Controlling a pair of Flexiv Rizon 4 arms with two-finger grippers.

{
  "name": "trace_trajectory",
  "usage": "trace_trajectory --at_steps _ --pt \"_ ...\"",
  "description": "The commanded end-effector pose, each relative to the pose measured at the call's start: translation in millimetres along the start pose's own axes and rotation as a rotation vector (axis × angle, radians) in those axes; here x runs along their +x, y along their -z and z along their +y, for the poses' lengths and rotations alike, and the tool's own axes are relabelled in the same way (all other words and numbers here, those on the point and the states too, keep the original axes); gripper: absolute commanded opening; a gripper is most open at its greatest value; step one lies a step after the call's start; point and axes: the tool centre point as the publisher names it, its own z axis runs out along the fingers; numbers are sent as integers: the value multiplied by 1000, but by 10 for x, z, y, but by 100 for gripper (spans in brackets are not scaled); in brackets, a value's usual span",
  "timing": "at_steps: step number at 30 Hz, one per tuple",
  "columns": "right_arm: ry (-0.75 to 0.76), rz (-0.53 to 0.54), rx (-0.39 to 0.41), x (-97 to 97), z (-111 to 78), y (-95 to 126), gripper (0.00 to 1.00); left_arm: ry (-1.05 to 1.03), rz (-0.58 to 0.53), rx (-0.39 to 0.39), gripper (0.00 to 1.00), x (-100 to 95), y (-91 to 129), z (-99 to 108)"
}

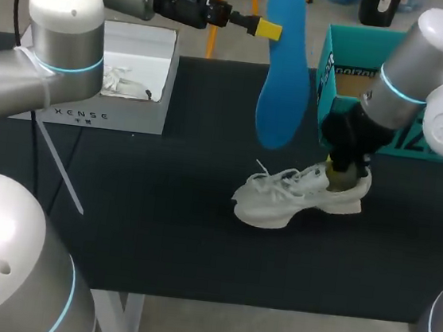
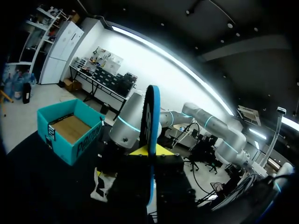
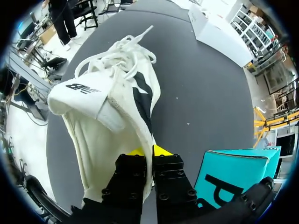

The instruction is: Take the shoe out of the shoebox, open the shoe tongue, remove and reinsert the insole, then place the shoe into the shoebox

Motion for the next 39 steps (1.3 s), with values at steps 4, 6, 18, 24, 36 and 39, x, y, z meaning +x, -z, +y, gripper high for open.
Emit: trace_trajectory --at_steps 4,6,18,24,36,39 --pt "4 30 16 140 -104 427 0 0 0 0 0 2 -3 -1" --pt "4 30 16 140 -104 427 0 0 0 0 0 2 -3 -1" --pt "4 30 16 140 -104 427 0 0 0 0 0 2 -3 -1" --pt "-583 -65 -186 292 -201 511 0 0 0 0 0 2 -3 -1" --pt "-1169 -101 -553 678 -370 550 0 0 0 0 0 2 -3 -1" --pt "-1134 -51 -588 699 -268 550 0 0 0 0 0 2 -3 -1"
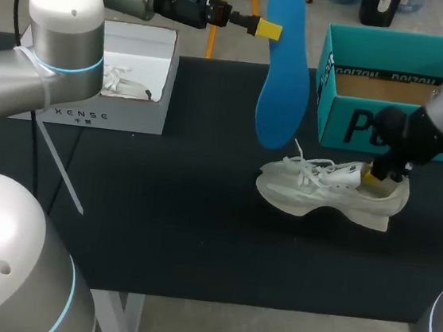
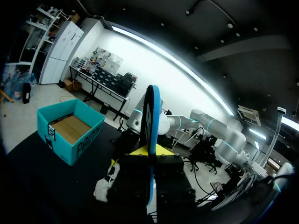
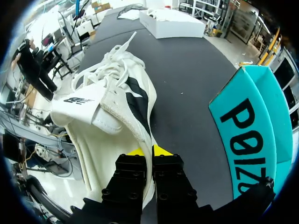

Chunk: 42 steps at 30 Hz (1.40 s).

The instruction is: Take the shoe out of the shoebox, open the shoe tongue, remove and reinsert the insole, then place the shoe into the shoebox

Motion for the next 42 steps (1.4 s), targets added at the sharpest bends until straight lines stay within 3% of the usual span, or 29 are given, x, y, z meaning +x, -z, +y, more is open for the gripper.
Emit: trace_trajectory --at_steps 1,14,15,19,28,42 --pt "-589 -12 -413 141 -26 42 0 0 0 0 0 2 -3 -1" --pt "-589 -12 -413 141 -26 42 0 0 0 0 0 2 -3 -1" --pt "-588 -52 -382 199 -18 51 0 0 0 0 0 2 -3 -1" --pt "-628 -141 -381 391 7 34 0 0 0 0 0 2 -3 -1" --pt "-650 -218 -381 616 56 -7 0 0 0 0 0 2 -3 -1" --pt "-826 -165 -249 519 -178 -239 0 0 0 0 0 2 -3 -1"
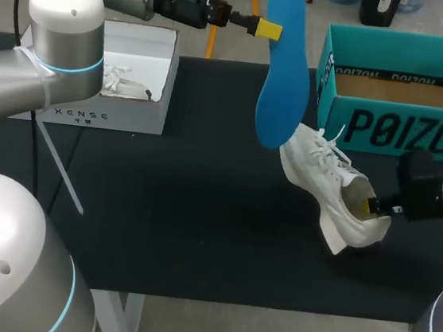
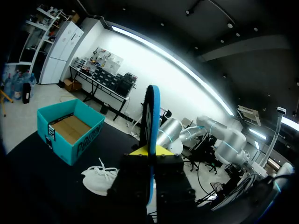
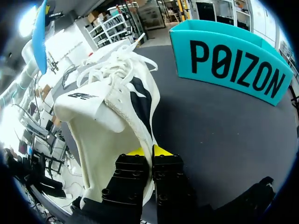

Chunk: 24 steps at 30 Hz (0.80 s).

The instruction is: Take the shoe out of the shoebox, open the shoe tongue, remove and reinsert the insole, then place the shoe into the shoebox

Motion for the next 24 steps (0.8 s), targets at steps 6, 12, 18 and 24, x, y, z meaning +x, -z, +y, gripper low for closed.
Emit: trace_trajectory --at_steps 6,12,18,24 --pt "-116 -75 87 -117 31 -26 0 0 0 0 0 1 -3 -1" --pt "-154 -144 117 -137 -48 16 0 0 0 0 0 1 -3 -1" --pt "-167 -156 111 -31 -148 42 0 0 0 0 0 1 -3 -1" --pt "-215 -152 96 38 -267 -14 0 0 0 0 0 1 -3 -1"
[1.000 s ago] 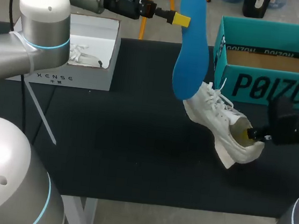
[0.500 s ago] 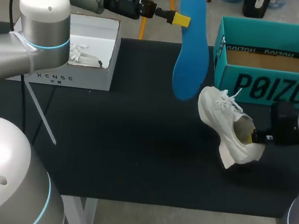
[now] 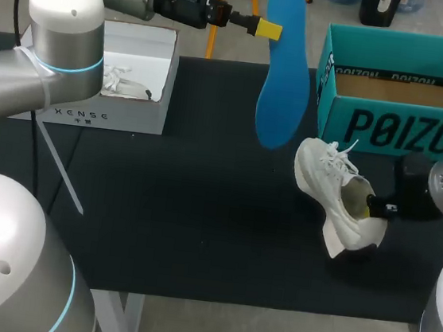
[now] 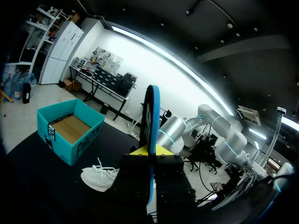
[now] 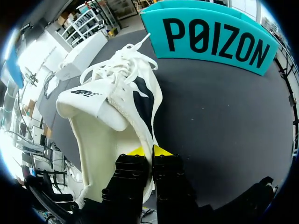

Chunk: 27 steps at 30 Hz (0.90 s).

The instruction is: Take the shoe out of the shoebox, open the shoe tongue, remove and reinsert the insole, then place the shoe into the shoebox

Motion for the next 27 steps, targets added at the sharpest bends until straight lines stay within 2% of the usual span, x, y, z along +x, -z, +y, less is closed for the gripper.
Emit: trace_trajectory --at_steps 1,8,16,22,23,24,25,26,27 --pt "-35 -9 -23 50 -100 -61 0 0 0 0 0 1 -3 -1" --pt "-53 -10 -13 147 -207 -232 0 0 0 0 0 1 -3 -1" --pt "-47 -3 -1 188 -176 -443 0 0 0 0 0 1 -3 -1" --pt "-54 4 3 217 -173 -477 0 0 0 0 0 1 -3 -1" --pt "-57 2 -2 222 -167 -461 25 0 0 0 0 1 -3 -1" --pt "-56 -1 -6 226 -164 -435 47 0 0 0 0 1 -3 -1" --pt "-62 3 -17 238 -160 -407 82 0 0 0 0 1 -3 -1" --pt "-65 6 -26 248 -152 -370 100 0 0 0 0 1 -3 -1" --pt "-61 4 -29 257 -148 -334 100 0 0 0 0 1 -3 -1"
